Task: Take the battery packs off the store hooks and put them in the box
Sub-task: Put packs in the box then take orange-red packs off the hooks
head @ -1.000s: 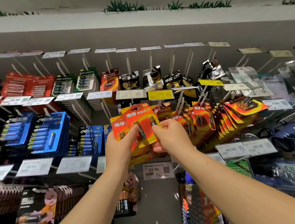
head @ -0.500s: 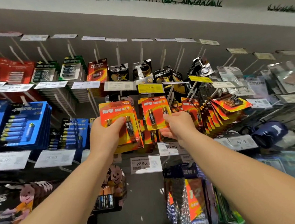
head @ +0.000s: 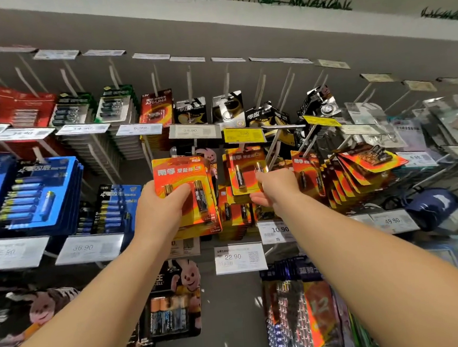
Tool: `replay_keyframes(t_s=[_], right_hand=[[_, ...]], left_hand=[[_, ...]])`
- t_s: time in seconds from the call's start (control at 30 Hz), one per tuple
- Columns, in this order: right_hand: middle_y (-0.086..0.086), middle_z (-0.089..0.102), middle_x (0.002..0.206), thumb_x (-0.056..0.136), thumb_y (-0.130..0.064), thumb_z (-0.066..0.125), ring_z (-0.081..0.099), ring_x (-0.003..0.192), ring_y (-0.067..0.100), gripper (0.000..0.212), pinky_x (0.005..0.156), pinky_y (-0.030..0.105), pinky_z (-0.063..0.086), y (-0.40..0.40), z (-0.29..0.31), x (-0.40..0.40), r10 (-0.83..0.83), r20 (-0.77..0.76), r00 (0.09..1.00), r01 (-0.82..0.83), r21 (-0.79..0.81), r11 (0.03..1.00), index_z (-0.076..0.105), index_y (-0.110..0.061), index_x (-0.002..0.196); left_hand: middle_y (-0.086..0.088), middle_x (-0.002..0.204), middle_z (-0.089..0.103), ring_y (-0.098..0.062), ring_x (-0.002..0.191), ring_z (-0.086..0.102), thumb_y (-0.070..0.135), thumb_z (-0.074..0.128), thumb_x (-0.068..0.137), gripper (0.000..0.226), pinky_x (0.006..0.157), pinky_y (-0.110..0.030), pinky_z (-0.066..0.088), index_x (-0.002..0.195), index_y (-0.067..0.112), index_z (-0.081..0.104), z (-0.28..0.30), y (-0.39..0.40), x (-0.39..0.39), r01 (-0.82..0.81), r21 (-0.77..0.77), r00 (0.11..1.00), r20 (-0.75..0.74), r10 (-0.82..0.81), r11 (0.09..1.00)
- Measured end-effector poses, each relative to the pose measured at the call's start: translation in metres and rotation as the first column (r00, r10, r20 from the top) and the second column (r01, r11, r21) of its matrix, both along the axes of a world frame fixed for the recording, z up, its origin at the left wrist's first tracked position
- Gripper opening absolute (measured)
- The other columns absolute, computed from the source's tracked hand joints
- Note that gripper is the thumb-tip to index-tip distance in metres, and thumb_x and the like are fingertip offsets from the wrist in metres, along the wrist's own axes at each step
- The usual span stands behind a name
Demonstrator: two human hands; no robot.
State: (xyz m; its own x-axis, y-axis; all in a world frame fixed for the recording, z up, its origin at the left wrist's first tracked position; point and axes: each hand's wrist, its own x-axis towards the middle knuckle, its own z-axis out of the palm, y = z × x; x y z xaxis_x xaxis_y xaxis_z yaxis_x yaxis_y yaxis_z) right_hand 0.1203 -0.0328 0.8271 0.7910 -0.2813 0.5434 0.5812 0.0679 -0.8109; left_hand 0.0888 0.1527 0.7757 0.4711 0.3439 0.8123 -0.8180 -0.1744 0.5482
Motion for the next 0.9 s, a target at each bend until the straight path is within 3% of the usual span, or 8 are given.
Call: replay_keyframes(t_s=[0.1,0.2,0.27,0.37,0.53,0.63,0.8,0.9], right_hand=[[0.020,0.064,0.108,0.094,-0.016,0.062,0.070,0.080,0.026,0.042,0.048,0.028,0.058,0.000,-0.003,0.001,0.014,0.009,1.000,-0.013,-0.049,0.999,0.049,0.001,0.129],[0.012,0.062,0.099,0.094,-0.018,0.062,0.069,0.089,0.027,0.035,0.056,0.029,0.059,-0.006,-0.009,-0.004,0.052,0.046,0.998,-0.047,-0.108,0.993,0.052,0.001,0.122],[0.009,0.061,0.096,0.093,-0.023,0.063,0.069,0.082,0.024,0.024,0.060,0.031,0.061,-0.013,-0.015,-0.008,-0.021,0.100,0.995,0.039,-0.185,0.982,0.056,-0.003,0.104],[0.006,0.062,0.101,0.092,-0.032,0.064,0.065,0.076,0.019,0.026,0.056,0.027,0.055,-0.018,-0.023,-0.019,-0.088,0.175,0.981,0.129,-0.240,0.962,0.058,-0.011,0.106],[0.003,0.063,0.107,0.092,-0.021,0.063,0.068,0.085,0.019,0.005,0.068,0.033,0.056,-0.015,-0.040,-0.041,0.178,0.201,0.963,-0.060,-0.487,0.872,0.061,-0.021,0.097],[0.000,0.063,0.111,0.088,-0.022,0.068,0.066,0.089,0.016,0.019,0.065,0.027,0.056,-0.011,-0.050,-0.050,0.288,0.175,0.941,-0.149,-0.551,0.821,0.062,-0.021,0.106],[-0.006,0.062,0.109,0.080,-0.034,0.075,0.063,0.097,0.012,0.035,0.068,0.028,0.059,-0.002,-0.057,-0.055,0.115,0.288,0.951,0.088,-0.607,0.790,0.061,-0.022,0.110],[-0.005,0.064,0.101,0.080,-0.038,0.075,0.063,0.092,0.013,0.029,0.069,0.033,0.061,0.005,-0.060,-0.056,0.043,0.317,0.947,0.159,-0.584,0.796,0.063,-0.020,0.101]], left_hand=[[-0.003,0.111,0.067,-0.020,0.095,0.069,0.031,0.064,0.093,0.035,0.078,-0.045,0.059,0.124,0.019,0.056,0.002,0.000,-0.001,0.026,-0.007,1.000,0.016,-0.026,1.000],[-0.001,0.108,0.067,-0.016,0.090,0.069,0.029,0.065,0.094,0.034,0.066,-0.037,0.059,0.125,0.020,0.054,0.004,-0.002,-0.002,0.070,-0.018,0.997,0.046,-0.069,0.997],[0.002,0.106,0.066,-0.012,0.087,0.068,0.028,0.064,0.094,0.031,0.060,-0.030,0.056,0.123,0.022,0.053,0.003,-0.006,-0.001,0.094,-0.032,0.994,0.055,-0.092,0.995],[0.002,0.106,0.066,-0.012,0.089,0.068,0.029,0.065,0.094,0.031,0.062,-0.028,0.055,0.121,0.021,0.052,0.001,-0.014,0.001,0.140,-0.055,0.989,0.048,-0.138,0.989],[-0.002,0.109,0.068,-0.017,0.092,0.069,0.026,0.066,0.093,0.034,0.067,-0.033,0.057,0.124,0.020,0.053,-0.006,-0.028,-0.002,0.253,-0.115,0.967,0.047,-0.249,0.961],[-0.002,0.111,0.067,-0.019,0.094,0.069,0.027,0.065,0.093,0.034,0.068,-0.035,0.058,0.124,0.022,0.052,-0.008,-0.030,-0.004,0.288,-0.127,0.957,0.064,-0.282,0.949],[-0.004,0.109,0.068,-0.022,0.096,0.070,0.026,0.065,0.093,0.016,0.073,-0.039,0.059,0.103,0.032,0.054,-0.013,-0.035,-0.004,0.291,-0.111,0.957,0.058,-0.286,0.950],[-0.004,0.110,0.070,-0.025,0.098,0.069,0.029,0.065,0.093,0.020,0.085,-0.050,0.057,0.112,0.027,0.057,-0.016,-0.038,-0.002,0.307,-0.169,0.951,0.028,-0.307,0.937]])
